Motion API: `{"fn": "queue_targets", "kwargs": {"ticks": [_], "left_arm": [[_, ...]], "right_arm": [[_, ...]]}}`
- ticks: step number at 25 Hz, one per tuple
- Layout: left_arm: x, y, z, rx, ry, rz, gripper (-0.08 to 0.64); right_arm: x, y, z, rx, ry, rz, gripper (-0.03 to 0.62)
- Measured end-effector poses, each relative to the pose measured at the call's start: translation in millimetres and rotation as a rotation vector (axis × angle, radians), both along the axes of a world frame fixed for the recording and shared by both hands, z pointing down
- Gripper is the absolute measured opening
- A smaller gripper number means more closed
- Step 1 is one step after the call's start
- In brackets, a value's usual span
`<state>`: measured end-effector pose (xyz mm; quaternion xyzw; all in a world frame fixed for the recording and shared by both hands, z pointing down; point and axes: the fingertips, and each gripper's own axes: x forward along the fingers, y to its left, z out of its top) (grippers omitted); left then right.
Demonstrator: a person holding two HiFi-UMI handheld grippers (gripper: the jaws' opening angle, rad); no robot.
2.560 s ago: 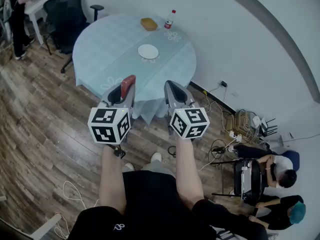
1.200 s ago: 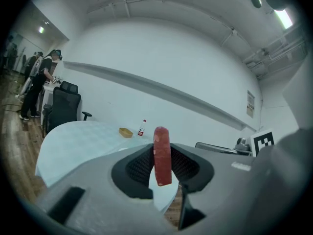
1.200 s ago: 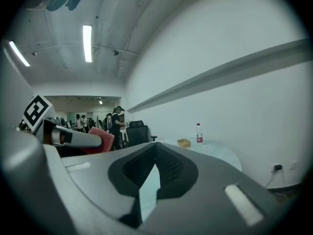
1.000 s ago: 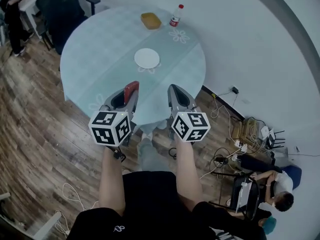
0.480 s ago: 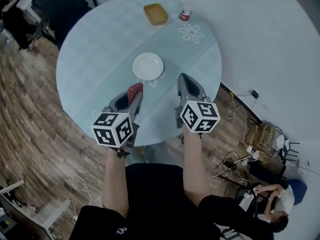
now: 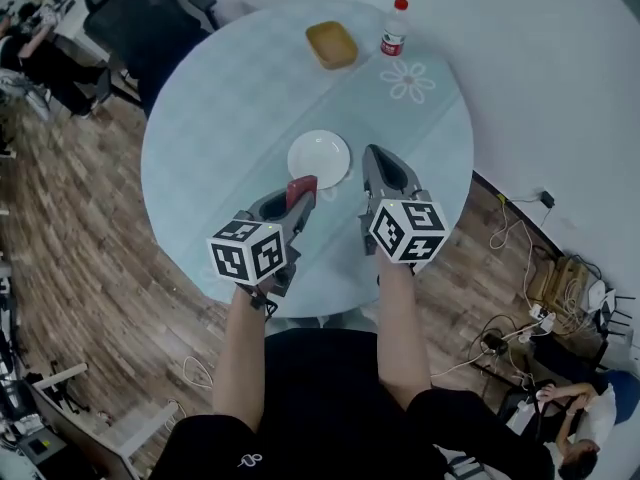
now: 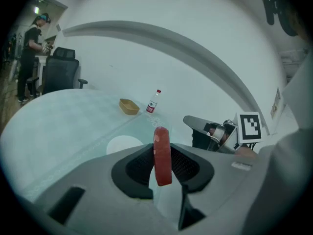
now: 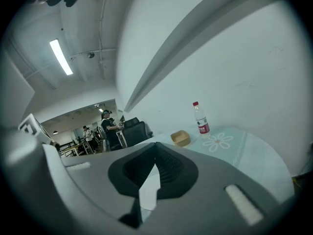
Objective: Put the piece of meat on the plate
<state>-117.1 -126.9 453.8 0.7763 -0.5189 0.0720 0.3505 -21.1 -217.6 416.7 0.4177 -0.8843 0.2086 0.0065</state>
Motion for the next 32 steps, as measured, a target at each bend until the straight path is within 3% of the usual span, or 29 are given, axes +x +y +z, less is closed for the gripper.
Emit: {"fn": "queue_targets", "kwargs": {"ticks": [3,6,12,18,23,25,32], "left_arm": [[7,-28,29,-0.032,0.059,0.041,0.089],[2,-59,70,-0.091,0.086,0.010,0.089],[7,-92,125,-0.261,0.058,0.040,0.089],[8,-111,149,-0.317,0.011,0.105,0.089],[0,-120,161,-0.348,0.026,0.083,0.091],[-3,-123,162,-0.351,-0.009,0.076,0.099],[-17,-113,167,-0.349,-0.236,0.099,0.181]], "right_arm": [[28,-14,7,-0.031,-0.004,0.076,0.011],[52,-30,6,-0.033,0.031,0.150,0.011],[70,-36,24,-0.062,0.030,0.156,0.011],[78,-40,33,-0.082,0.047,0.166,0.011],[83,-37,39,-0.093,0.080,0.165,0.011],[87,-37,42,-0.099,0.082,0.171,0.011],[75,-30,40,-0.089,0.085,0.141,0.011]]}}
